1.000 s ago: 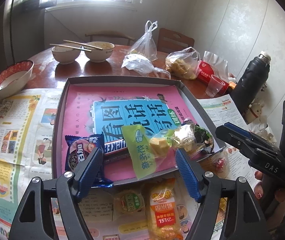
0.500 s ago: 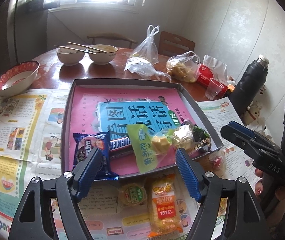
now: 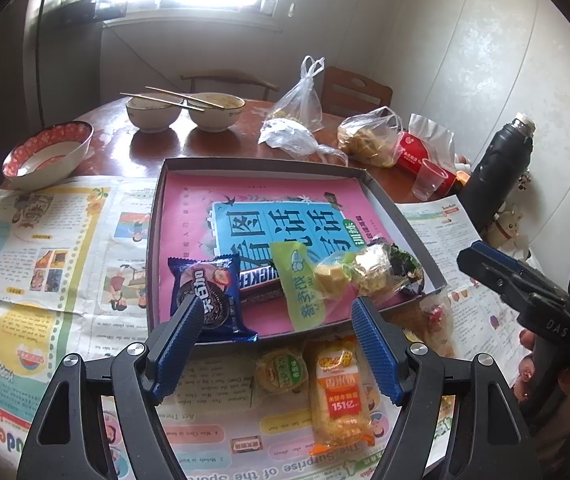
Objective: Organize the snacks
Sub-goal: 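Withdraw both open tools from the tray toward the loose snacks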
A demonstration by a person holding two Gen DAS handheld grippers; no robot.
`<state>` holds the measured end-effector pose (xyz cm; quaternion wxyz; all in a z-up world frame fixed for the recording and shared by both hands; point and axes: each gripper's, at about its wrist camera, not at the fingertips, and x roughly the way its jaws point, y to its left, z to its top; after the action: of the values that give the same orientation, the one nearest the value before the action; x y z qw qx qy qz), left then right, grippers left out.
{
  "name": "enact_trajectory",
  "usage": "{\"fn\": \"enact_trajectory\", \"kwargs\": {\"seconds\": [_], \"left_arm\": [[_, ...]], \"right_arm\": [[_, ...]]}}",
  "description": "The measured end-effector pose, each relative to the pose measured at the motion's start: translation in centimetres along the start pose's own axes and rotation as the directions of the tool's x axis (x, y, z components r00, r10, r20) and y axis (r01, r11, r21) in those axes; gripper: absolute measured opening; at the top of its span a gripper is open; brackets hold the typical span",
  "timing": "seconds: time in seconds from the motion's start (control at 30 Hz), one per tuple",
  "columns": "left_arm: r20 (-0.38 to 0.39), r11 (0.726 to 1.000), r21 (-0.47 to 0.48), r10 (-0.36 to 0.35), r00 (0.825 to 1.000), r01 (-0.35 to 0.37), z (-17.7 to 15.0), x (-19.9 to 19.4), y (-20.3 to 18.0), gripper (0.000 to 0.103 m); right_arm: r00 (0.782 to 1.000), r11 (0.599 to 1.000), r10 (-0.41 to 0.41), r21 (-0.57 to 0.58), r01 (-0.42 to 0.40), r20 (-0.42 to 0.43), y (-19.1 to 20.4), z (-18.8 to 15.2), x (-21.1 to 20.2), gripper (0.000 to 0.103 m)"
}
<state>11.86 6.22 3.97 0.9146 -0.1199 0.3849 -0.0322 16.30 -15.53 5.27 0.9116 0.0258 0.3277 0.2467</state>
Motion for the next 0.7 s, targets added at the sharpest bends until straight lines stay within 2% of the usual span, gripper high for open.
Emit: {"fn": "enact_trajectory", "kwargs": {"seconds": [0.7], "left_arm": [[-0.068, 1.0, 0.009, 0.008, 0.998, -0.008, -1.9, 0.6, 0.5, 0.077]], "right_arm": [[0.997, 0.997, -0.079, -0.008, 0.078, -0.023, -0.3, -1.2, -0.9, 0.074]]}}
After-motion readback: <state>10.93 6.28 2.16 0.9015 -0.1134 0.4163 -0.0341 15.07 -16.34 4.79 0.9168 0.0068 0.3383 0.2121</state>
